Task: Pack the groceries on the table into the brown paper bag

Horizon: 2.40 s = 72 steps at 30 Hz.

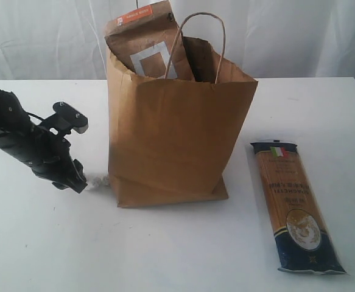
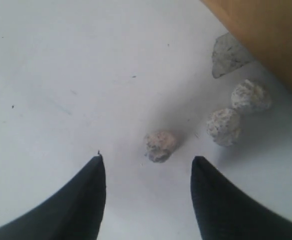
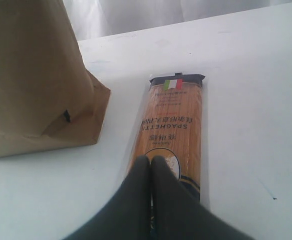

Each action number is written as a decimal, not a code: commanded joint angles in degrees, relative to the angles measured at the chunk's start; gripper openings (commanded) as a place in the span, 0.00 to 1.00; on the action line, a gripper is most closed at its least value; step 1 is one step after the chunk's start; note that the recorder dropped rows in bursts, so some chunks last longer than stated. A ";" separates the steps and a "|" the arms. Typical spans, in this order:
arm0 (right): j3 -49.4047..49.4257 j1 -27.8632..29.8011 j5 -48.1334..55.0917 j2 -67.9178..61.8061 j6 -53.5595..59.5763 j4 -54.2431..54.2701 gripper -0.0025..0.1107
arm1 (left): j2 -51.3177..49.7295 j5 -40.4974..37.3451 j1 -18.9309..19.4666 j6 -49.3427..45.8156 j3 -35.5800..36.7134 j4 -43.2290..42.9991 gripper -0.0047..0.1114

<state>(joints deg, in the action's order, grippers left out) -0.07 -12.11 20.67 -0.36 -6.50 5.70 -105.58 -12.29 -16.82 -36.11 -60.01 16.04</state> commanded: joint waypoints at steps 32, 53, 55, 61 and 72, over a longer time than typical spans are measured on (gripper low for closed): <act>0.07 0.16 -0.58 0.36 0.27 0.11 0.02 | 31.74 -11.98 -0.54 5.87 -9.69 9.61 0.04; 0.07 0.16 -0.58 0.36 0.27 0.11 0.02 | 21.18 -9.50 -5.92 -32.10 -13.37 53.98 0.57; 0.07 0.16 -0.58 0.36 0.27 0.11 0.02 | 20.57 -7.70 -6.70 -32.10 -13.37 53.98 0.62; 0.07 0.16 -0.58 0.36 0.27 0.11 0.02 | 21.82 -7.65 -6.81 -32.23 -13.37 53.56 0.62; 0.07 0.16 -0.58 0.36 -0.20 0.11 0.02 | 18.03 -3.25 -7.33 -31.34 -13.37 59.69 0.44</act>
<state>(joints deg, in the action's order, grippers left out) -0.07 -12.11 20.77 -0.36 -6.61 5.70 -86.61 -16.62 -23.51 -68.01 -73.14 72.60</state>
